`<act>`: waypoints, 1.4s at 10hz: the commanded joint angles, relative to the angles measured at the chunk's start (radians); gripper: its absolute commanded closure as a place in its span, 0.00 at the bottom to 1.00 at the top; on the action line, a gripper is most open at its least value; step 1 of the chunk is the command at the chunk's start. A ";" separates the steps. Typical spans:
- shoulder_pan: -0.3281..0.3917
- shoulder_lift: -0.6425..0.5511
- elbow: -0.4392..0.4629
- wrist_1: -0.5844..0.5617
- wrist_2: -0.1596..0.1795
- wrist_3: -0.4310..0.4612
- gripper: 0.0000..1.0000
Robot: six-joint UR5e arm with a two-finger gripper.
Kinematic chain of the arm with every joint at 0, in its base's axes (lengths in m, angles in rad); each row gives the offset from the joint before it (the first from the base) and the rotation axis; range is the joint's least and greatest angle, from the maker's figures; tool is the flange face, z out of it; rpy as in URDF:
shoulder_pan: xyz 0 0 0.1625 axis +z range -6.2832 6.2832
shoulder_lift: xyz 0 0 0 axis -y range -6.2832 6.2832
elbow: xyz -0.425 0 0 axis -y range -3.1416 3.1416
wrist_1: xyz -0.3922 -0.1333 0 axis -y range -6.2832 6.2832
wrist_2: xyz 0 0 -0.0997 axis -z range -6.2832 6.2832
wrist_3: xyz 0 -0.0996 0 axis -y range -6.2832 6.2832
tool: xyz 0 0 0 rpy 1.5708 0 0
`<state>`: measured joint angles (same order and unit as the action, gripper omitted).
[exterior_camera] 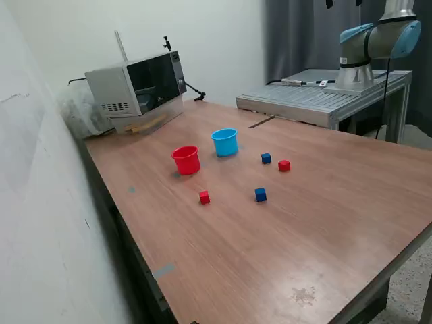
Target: Place red objects in the red bin, and blue objects in the blue bin.
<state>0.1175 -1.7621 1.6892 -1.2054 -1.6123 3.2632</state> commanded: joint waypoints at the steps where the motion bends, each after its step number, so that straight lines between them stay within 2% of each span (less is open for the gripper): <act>1: 0.005 0.000 -0.005 -0.009 0.003 0.001 0.00; 2: 0.005 0.006 -0.005 -0.025 0.003 0.001 0.00; 3: -0.002 0.010 -0.014 -0.105 0.003 0.001 0.00; 4: -0.005 0.030 -0.052 -0.225 0.002 0.003 0.00; 6: -0.006 0.128 -0.165 -0.319 -0.003 0.004 0.00; 7: -0.002 0.176 -0.193 -0.404 -0.003 0.022 0.00; 8: -0.002 0.243 -0.191 -0.534 -0.004 0.091 0.00; 10: -0.002 0.369 -0.166 -0.681 0.002 0.112 0.00; 12: -0.010 0.487 -0.091 -0.878 -0.001 0.113 0.00; 13: -0.036 0.545 -0.088 -0.925 -0.003 0.116 0.00; 14: -0.118 0.597 -0.086 -0.936 -0.004 0.145 0.00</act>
<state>0.0723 -1.2491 1.5896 -2.0791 -1.6145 3.3844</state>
